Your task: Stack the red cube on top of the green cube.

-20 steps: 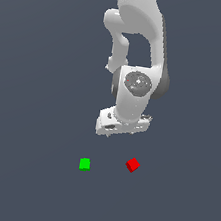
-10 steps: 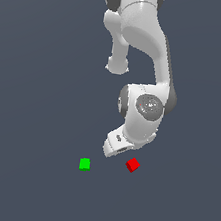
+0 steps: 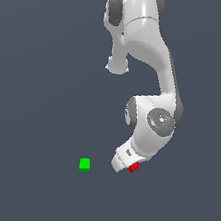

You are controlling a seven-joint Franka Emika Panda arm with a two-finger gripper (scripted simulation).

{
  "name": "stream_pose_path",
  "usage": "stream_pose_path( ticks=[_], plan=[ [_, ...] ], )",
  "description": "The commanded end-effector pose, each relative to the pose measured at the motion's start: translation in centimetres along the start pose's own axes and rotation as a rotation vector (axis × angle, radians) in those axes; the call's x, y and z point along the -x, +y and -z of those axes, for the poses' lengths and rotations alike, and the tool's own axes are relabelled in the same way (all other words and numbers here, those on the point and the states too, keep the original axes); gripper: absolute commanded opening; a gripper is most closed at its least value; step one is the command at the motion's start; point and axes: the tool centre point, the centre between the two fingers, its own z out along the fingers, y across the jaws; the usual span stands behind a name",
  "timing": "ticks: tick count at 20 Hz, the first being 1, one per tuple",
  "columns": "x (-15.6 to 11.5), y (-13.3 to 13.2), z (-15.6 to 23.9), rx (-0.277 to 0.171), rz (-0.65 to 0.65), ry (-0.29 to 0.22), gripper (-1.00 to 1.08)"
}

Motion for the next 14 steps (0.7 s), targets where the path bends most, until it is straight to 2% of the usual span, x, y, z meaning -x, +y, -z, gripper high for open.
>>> stream_pose_path(
  ticks=[1, 14],
  plan=[
    [-0.66, -0.15, -0.23, 0.001, 0.024, 0.003, 1.00],
    [-1.34, -0.41, -0.52, 0.002, 0.048, 0.005, 1.00]
  ],
)
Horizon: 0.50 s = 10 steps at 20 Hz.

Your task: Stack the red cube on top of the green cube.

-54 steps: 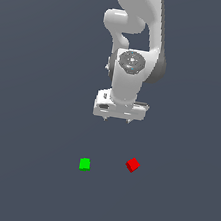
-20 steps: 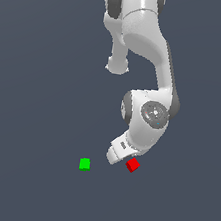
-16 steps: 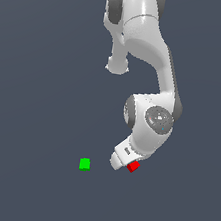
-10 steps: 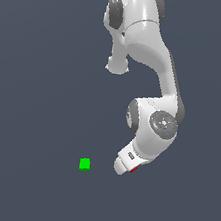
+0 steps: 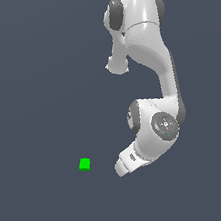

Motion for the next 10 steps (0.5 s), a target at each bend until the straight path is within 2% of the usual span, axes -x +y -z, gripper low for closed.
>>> stream_pose_path(
  ticks=[1, 10],
  plan=[
    [0.0, 0.0, -0.2, 0.000, 0.000, 0.000, 1.00],
    [0.1, -0.1, -4.3, 0.000, 0.000, 0.000, 1.00]
  ],
)
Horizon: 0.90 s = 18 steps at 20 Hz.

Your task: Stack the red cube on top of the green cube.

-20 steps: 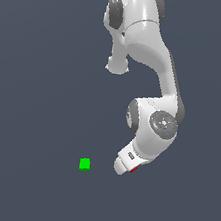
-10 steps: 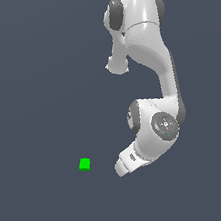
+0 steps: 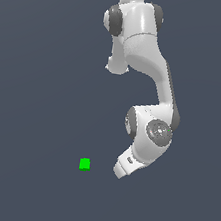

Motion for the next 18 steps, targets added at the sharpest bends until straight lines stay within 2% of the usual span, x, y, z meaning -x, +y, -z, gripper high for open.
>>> stream_pose_path(
  ticks=[1, 8, 9, 18],
  plan=[
    [0.05, -0.03, -1.18, 0.000, 0.000, 0.000, 1.00],
    [-0.08, 0.07, -1.54, 0.000, -0.001, 0.000, 1.00],
    [-0.08, 0.07, -1.54, 0.000, -0.001, 0.000, -1.00],
    [-0.08, 0.07, -1.54, 0.000, -0.001, 0.000, -1.00]
  ],
)
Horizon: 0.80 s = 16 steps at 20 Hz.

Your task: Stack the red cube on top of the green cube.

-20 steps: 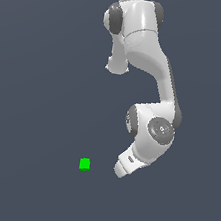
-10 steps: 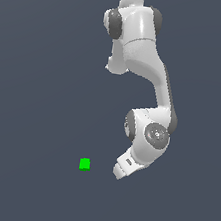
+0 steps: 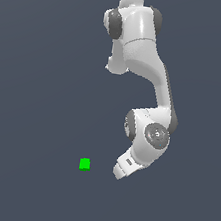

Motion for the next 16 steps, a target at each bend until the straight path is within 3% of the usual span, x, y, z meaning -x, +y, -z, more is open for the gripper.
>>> stream_pose_path(
  ticks=[1, 8, 16],
  plan=[
    [0.0, 0.0, 0.0, 0.000, 0.000, 0.000, -1.00],
    [0.1, 0.0, 1.5, 0.000, 0.000, 0.000, -1.00],
    [0.1, 0.0, 7.1, 0.000, 0.000, 0.000, -1.00]
  ],
)
